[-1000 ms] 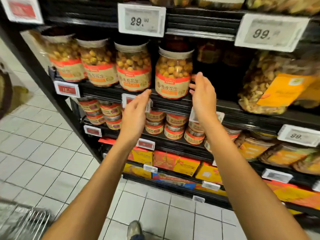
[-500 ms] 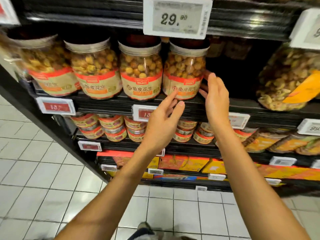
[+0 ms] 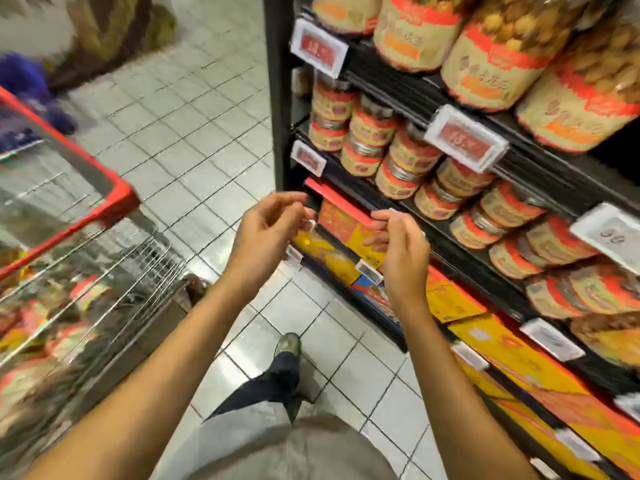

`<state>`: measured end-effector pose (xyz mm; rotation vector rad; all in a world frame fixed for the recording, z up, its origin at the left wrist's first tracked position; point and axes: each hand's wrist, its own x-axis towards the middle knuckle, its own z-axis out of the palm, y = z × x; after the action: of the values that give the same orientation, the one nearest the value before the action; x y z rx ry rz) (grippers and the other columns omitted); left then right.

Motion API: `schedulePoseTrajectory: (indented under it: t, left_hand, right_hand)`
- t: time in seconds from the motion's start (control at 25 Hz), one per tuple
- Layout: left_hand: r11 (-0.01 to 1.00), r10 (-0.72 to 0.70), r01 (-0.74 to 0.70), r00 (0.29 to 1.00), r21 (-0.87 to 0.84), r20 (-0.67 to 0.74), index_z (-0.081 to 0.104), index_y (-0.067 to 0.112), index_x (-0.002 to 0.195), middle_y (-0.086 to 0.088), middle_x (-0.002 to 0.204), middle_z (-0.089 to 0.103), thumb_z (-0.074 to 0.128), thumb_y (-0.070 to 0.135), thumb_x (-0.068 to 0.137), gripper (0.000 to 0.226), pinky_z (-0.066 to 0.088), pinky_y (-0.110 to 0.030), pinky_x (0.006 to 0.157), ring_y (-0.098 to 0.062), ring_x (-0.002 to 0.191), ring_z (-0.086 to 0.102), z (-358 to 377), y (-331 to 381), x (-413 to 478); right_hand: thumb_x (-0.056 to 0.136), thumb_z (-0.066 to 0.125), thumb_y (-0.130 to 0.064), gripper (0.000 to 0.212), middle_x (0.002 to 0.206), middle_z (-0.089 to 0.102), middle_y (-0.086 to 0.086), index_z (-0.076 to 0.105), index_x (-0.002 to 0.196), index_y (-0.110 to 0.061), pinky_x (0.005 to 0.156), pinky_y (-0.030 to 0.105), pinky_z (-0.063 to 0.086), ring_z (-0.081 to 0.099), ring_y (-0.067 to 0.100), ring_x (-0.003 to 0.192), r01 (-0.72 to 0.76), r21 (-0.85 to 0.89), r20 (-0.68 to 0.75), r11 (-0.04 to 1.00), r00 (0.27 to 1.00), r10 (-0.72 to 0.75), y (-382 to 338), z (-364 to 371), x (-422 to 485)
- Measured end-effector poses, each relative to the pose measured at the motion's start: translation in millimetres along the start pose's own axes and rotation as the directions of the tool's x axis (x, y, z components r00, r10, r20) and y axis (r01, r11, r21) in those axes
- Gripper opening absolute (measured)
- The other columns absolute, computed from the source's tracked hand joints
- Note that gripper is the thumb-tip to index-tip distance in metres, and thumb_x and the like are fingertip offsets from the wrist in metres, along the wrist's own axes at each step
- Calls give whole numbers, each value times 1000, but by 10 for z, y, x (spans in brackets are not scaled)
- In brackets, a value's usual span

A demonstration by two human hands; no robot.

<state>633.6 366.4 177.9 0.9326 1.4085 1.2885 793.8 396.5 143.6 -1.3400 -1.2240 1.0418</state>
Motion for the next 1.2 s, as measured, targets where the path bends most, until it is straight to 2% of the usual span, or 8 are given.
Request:
schedulePoseTrajectory:
  t: [0.2,0.44,0.64,0.8,0.92,1.04,1.16,1.2]
  left_hand:
    - [988,-152,120,878,-98,-454,60,7,101,-1,78,64,45,5,96,16,46,-9,60,2,58,60,-1341,-378,-1091]
    - [980,-171,15,572,-198,-802,63,11,90,-5,79,66,48,6,95,17,48,-11,58,-4,62,62,-3046,-581,-1902]
    - [981,-178,19,504,-195,-845,62,17,81,3,69,65,48,5,94,23,44,-10,53,0,55,58,-4409,-602,-2074]
    - [960,-281,156,494,-235,-823,63,17,80,1,71,65,51,6,93,22,46,-8,54,2,52,61,-5528,-717,-1968]
    - [930,-356,280,522,-238,-775,57,18,74,5,58,63,49,2,93,27,44,-8,52,5,45,56,-6170,-955,-1543]
    - [842,-508,469,522,-268,-685,50,13,65,-8,63,54,46,-2,94,33,42,-11,49,0,43,56,-6647,-1616,-1054]
    - [653,-695,681,366,-332,-619,55,2,70,-28,76,60,48,7,95,27,48,-32,66,-39,74,61,-6950,-2501,-881]
    - [607,-712,721,305,-335,-633,58,1,75,-28,76,60,48,11,95,25,47,-28,63,-38,76,61,-7023,-2705,-888]
  right_hand:
    - [99,37,-14,30,75,61,-2,60,82,-24,56,13,42,57,6,58,-88,31,491,996,869,62,115,1324,-820]
    - [97,38,-20,23,77,63,-10,60,92,-22,56,11,43,58,0,59,24,29,847,999,530,-37,-137,3119,-1856]
    - [100,38,-19,25,76,60,5,60,88,-20,66,41,45,55,25,70,29,-35,925,999,379,21,-335,4607,-2373]
    - [100,37,-25,28,80,64,6,60,84,-28,71,38,47,61,26,74,116,-189,941,975,306,146,-307,5556,-2520]
    - [99,39,-29,30,86,68,10,66,88,-21,77,39,48,64,27,84,329,-307,939,893,257,228,-39,6203,-2335]
    - [98,42,-21,30,101,66,23,65,96,-1,79,38,43,60,36,98,633,-308,951,711,177,254,561,7009,-2126]
    - [95,45,-13,27,118,58,23,59,112,3,91,36,35,51,35,114,827,-97,946,553,-96,310,1343,7566,-2183]
    - [93,47,-13,32,124,55,21,54,121,0,96,36,36,49,34,118,860,18,924,511,-209,320,1558,7641,-2258]
